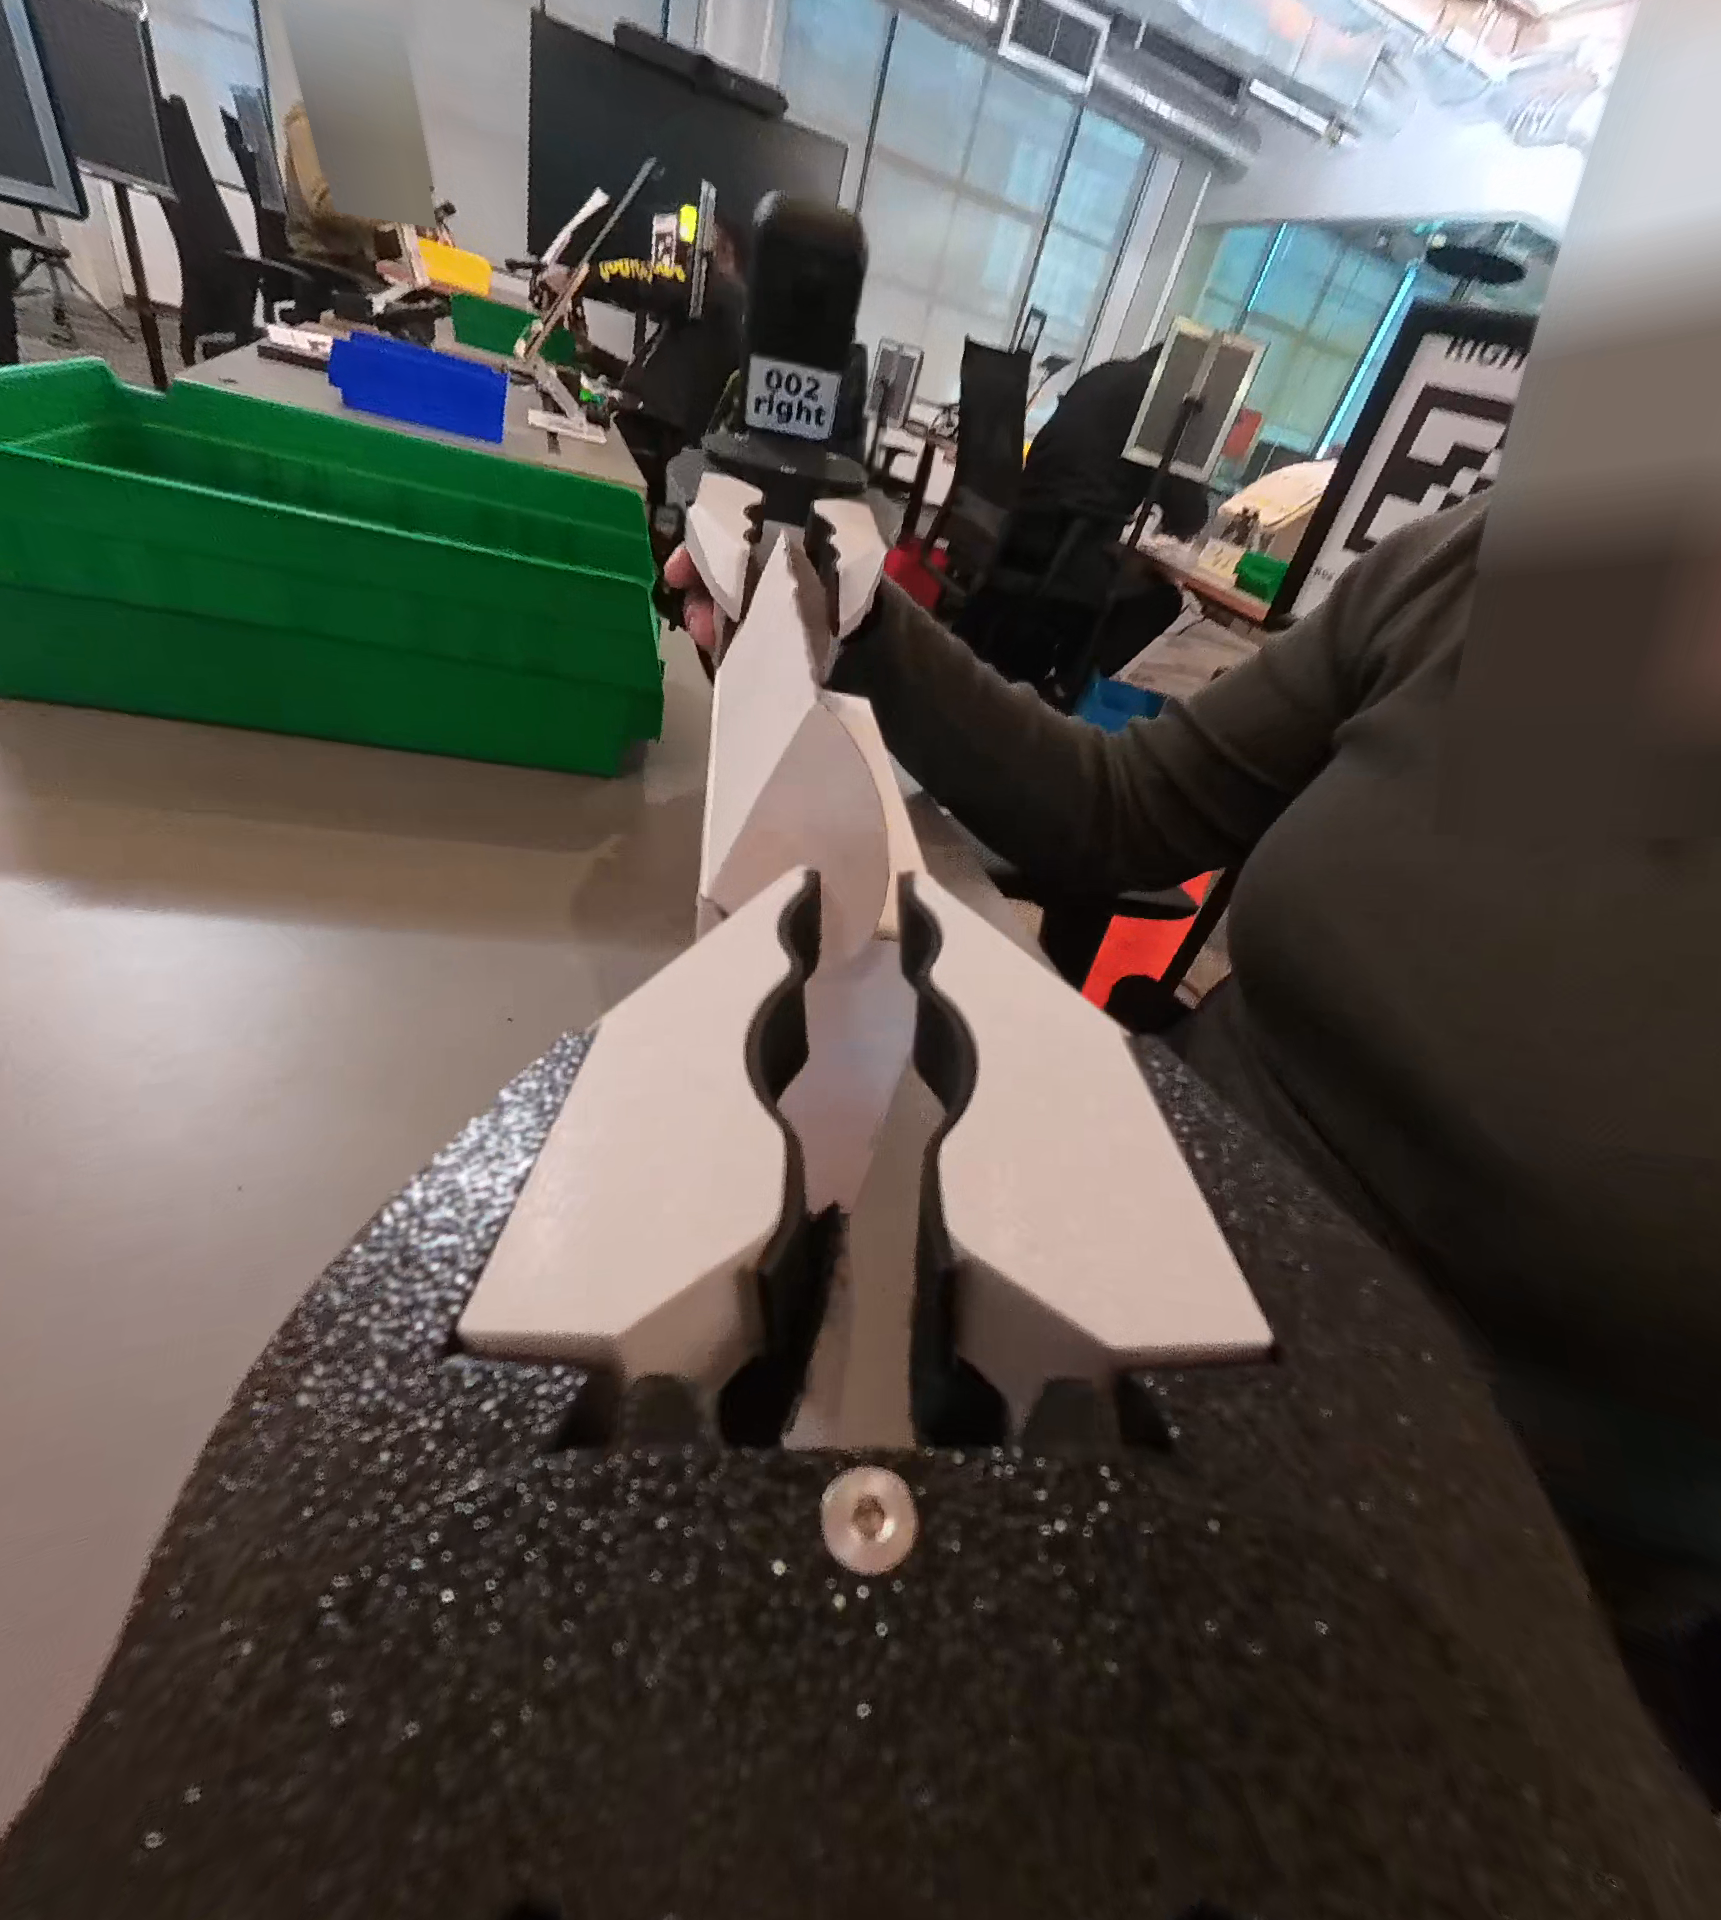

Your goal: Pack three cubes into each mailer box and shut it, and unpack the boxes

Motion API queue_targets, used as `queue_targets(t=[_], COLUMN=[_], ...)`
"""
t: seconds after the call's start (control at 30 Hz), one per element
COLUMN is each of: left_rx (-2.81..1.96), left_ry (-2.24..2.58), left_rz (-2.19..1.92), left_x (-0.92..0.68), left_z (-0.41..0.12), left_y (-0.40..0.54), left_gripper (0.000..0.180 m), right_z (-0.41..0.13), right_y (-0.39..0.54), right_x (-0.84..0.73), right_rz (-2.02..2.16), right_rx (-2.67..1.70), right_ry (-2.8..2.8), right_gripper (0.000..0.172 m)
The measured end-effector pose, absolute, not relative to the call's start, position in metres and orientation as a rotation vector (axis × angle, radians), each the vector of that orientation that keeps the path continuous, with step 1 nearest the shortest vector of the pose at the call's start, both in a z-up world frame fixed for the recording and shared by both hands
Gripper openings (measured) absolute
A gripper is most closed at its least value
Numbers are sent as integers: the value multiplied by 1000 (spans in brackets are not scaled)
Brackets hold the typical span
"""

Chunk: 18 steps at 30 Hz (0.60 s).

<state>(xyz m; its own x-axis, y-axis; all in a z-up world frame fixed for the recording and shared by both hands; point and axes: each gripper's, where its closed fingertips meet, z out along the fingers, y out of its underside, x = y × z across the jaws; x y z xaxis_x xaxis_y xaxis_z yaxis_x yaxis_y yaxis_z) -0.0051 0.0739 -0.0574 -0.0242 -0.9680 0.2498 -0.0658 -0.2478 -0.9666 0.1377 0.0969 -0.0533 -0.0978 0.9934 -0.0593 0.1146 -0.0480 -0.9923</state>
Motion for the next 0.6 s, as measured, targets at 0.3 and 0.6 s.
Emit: queue_targets(t=[0.3,0.6], left_rx=[-1386,-1395], left_ry=[1274,1150], left_rz=[-1253,-1097], left_x=[11,-3], left_z=[-50,-40], left_y=[67,91], left_gripper=[0,59], right_z=[-53,-53], right_y=[97,96], right_x=[138,137], right_rz=[1268,1280], right_rx=[-1287,-1279], right_ry=[-1336,-1330], right_gripper=[28,29])
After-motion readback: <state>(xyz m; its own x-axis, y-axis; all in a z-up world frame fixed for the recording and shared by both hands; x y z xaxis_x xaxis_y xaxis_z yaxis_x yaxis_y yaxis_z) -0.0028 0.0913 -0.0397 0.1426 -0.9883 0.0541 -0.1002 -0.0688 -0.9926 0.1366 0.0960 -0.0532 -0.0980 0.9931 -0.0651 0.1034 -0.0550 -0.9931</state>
